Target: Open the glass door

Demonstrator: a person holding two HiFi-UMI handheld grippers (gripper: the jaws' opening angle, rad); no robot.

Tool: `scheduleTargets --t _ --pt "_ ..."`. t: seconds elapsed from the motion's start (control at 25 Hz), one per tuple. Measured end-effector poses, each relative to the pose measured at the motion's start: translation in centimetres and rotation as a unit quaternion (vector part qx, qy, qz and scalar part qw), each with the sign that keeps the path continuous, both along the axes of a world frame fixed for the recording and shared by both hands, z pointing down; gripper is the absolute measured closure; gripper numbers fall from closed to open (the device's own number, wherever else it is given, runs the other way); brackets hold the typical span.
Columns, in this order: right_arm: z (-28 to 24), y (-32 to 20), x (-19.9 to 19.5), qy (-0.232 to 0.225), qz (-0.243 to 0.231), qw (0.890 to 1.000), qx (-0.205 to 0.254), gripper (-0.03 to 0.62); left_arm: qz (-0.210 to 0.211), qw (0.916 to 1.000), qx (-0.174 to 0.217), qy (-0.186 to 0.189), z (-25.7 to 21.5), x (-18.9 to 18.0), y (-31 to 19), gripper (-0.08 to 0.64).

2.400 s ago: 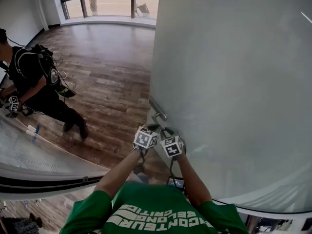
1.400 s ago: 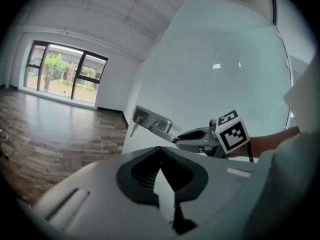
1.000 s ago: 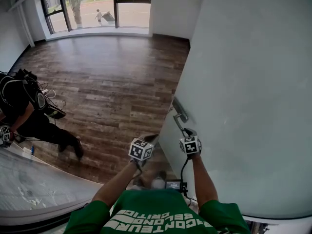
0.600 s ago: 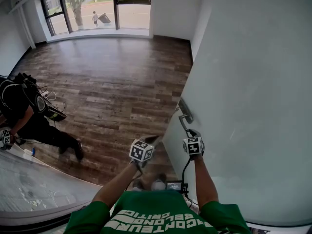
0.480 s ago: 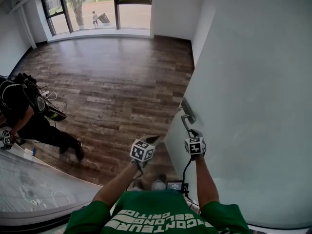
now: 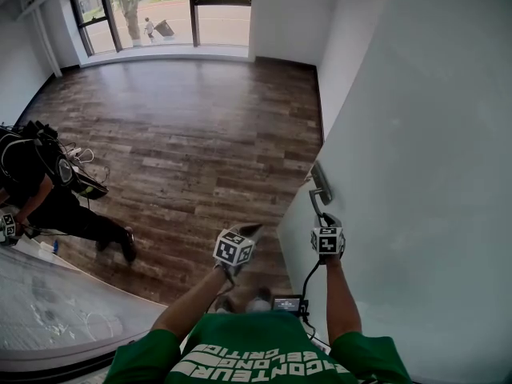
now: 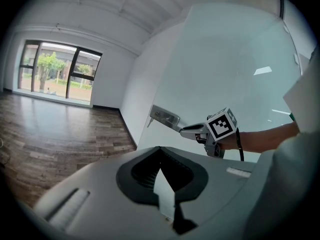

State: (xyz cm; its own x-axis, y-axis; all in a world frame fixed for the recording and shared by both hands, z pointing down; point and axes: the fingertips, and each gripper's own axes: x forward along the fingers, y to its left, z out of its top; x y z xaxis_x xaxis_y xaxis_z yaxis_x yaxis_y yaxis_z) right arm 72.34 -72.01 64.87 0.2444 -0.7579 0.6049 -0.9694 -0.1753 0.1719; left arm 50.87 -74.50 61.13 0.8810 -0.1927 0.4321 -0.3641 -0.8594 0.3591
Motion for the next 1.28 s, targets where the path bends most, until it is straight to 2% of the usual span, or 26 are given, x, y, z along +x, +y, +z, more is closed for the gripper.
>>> scheduleTargets --t 0.84,1.28 --pt "0.7 1.4 9.7 0.01 0.072 0.997 0.003 0.515 0.003 1.0 -0.003 -0.002 0.4 2.8 -1.8 0.543" --pt "0.0 2.6 13.3 0.012 0.105 0.994 0.008 0.515 0.011 0.9999 -0.004 -0.006 0.3 3.2 -1.6 0.543"
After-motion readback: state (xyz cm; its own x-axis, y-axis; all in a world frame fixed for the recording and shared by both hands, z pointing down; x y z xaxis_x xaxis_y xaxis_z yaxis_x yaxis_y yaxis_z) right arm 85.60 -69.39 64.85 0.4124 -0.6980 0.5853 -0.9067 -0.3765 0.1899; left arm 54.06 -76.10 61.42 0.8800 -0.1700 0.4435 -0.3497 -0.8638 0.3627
